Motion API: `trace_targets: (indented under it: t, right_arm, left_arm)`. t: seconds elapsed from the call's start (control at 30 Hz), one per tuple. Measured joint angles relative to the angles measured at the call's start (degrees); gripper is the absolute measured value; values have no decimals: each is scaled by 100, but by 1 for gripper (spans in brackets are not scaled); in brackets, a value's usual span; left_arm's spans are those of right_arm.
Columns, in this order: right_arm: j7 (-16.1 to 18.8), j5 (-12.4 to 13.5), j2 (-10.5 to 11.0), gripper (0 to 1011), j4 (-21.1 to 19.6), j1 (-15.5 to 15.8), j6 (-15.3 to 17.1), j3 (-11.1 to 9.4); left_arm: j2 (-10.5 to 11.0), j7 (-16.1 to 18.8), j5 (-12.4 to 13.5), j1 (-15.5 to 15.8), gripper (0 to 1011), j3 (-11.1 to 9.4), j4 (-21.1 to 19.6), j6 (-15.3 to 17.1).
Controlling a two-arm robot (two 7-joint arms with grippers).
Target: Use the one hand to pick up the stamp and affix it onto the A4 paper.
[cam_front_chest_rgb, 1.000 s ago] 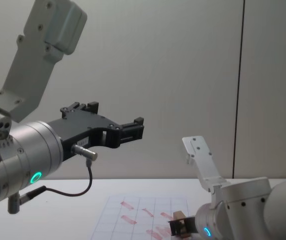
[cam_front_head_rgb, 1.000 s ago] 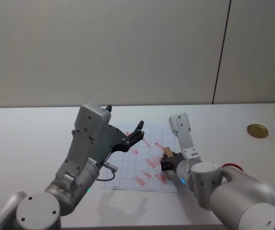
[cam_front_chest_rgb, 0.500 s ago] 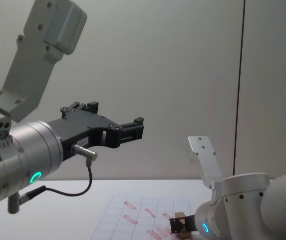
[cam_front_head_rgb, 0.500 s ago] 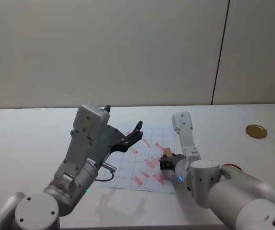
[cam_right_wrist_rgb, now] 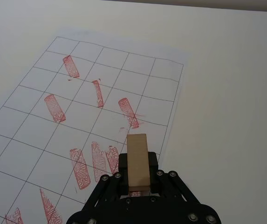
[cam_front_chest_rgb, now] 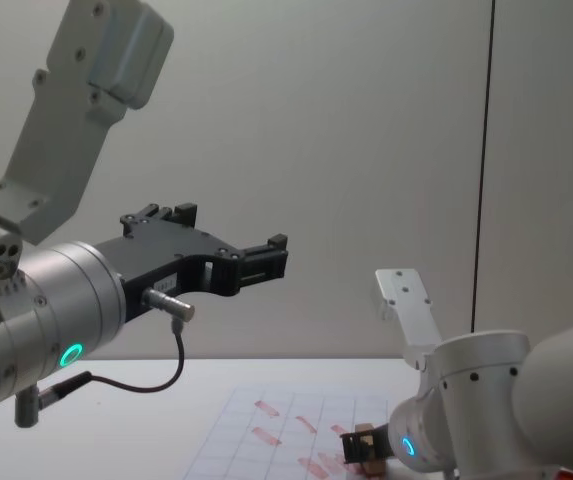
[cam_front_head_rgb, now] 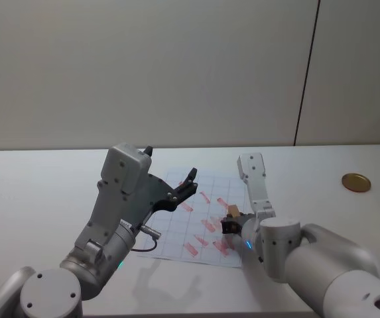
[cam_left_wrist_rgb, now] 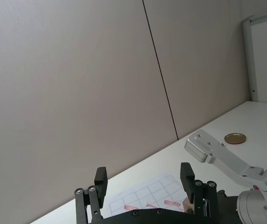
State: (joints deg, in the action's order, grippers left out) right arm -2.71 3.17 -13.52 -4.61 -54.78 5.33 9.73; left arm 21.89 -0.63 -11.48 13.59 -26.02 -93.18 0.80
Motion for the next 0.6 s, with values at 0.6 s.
trace_targets:
  t: [0.6]
  right_arm:
    - [-167,-46,-21,221,20,-109,264,-34]
  left_arm:
    - [0,0,0,0,993,0,0,0]
